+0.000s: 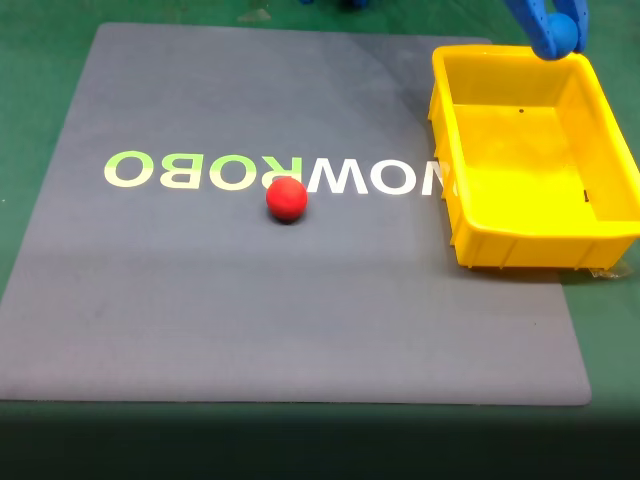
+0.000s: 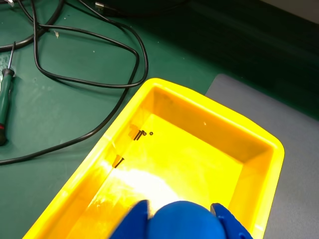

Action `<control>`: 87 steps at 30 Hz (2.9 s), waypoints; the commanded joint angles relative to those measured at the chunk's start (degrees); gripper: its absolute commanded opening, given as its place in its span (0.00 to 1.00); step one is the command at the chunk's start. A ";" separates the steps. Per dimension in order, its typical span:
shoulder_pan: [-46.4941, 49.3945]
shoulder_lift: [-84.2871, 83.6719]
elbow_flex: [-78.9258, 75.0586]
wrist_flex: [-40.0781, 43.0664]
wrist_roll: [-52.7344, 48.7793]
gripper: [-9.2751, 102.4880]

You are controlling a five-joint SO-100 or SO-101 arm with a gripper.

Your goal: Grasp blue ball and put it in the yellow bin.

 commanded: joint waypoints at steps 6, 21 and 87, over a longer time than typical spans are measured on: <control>1.85 0.53 -2.20 -1.41 0.79 0.43; 5.98 4.92 -0.97 -0.09 -0.44 0.42; 33.66 93.43 84.11 42.98 0.35 0.10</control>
